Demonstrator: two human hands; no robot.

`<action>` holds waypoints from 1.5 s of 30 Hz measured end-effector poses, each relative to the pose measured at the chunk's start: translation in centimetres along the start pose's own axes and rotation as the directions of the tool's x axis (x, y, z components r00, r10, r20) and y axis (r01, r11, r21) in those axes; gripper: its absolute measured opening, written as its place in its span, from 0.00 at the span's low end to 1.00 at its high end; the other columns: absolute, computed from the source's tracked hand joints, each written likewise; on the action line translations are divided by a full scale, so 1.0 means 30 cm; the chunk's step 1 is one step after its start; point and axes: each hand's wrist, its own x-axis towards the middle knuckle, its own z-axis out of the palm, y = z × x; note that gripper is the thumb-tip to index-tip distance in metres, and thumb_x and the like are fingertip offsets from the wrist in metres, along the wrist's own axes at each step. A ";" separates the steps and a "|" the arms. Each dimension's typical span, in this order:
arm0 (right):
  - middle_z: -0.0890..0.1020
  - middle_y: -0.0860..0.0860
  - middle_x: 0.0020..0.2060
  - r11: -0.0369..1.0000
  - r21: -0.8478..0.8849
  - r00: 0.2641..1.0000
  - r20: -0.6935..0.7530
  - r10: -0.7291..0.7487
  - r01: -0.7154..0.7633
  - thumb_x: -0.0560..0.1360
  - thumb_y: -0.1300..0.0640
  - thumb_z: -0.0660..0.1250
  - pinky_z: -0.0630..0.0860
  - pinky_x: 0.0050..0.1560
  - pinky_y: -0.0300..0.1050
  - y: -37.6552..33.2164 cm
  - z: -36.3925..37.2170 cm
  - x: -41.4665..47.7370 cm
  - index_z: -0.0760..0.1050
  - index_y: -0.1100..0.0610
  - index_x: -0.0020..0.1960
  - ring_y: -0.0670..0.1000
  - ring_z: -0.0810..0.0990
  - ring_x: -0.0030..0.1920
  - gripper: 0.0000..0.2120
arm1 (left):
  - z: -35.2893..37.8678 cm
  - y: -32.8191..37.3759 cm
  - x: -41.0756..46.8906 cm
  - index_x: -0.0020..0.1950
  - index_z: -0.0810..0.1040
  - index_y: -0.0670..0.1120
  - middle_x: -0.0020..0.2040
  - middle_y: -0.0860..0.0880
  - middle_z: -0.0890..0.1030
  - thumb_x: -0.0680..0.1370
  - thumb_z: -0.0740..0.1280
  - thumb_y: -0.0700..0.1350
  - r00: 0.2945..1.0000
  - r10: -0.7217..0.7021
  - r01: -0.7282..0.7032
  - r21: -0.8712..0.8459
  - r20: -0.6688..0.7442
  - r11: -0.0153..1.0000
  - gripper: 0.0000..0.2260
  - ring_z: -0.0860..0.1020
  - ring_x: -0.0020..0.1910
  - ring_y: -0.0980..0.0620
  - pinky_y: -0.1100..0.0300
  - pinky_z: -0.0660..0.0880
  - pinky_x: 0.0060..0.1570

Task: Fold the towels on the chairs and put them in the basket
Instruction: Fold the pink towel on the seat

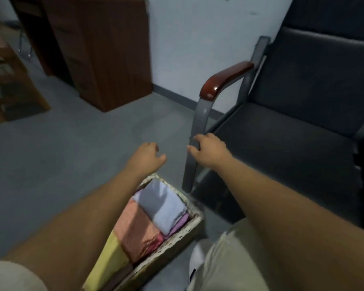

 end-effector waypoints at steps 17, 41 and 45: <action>0.75 0.59 0.60 0.810 -0.078 0.774 -0.361 0.520 -0.581 0.78 0.48 0.62 0.71 0.62 0.56 1.090 -0.693 -0.690 0.70 0.58 0.66 0.62 0.74 0.63 0.20 | 0.227 1.402 -0.063 0.54 0.75 0.45 0.53 0.47 0.75 0.79 0.63 0.50 0.794 0.592 -0.597 -0.002 0.139 0.802 0.09 0.75 0.49 0.47 0.52 0.75 0.48; 0.75 0.60 0.58 0.542 0.041 0.496 -0.350 0.795 -0.839 0.80 0.54 0.61 0.75 0.55 0.53 2.050 -0.361 -0.770 0.76 0.59 0.61 0.63 0.79 0.57 0.13 | 1.243 1.886 -0.083 0.64 0.73 0.51 0.61 0.48 0.72 0.81 0.62 0.52 0.373 0.824 -0.913 0.013 0.426 0.407 0.13 0.70 0.65 0.45 0.50 0.67 0.63; 0.78 0.60 0.53 0.589 0.200 0.450 -0.472 0.758 -0.783 0.76 0.56 0.61 0.75 0.51 0.52 2.003 -0.410 -0.784 0.79 0.57 0.54 0.62 0.79 0.53 0.11 | 1.191 1.893 -0.122 0.51 0.75 0.49 0.54 0.45 0.77 0.79 0.63 0.46 0.396 0.833 -0.886 -0.079 0.386 0.457 0.03 0.75 0.57 0.42 0.49 0.73 0.54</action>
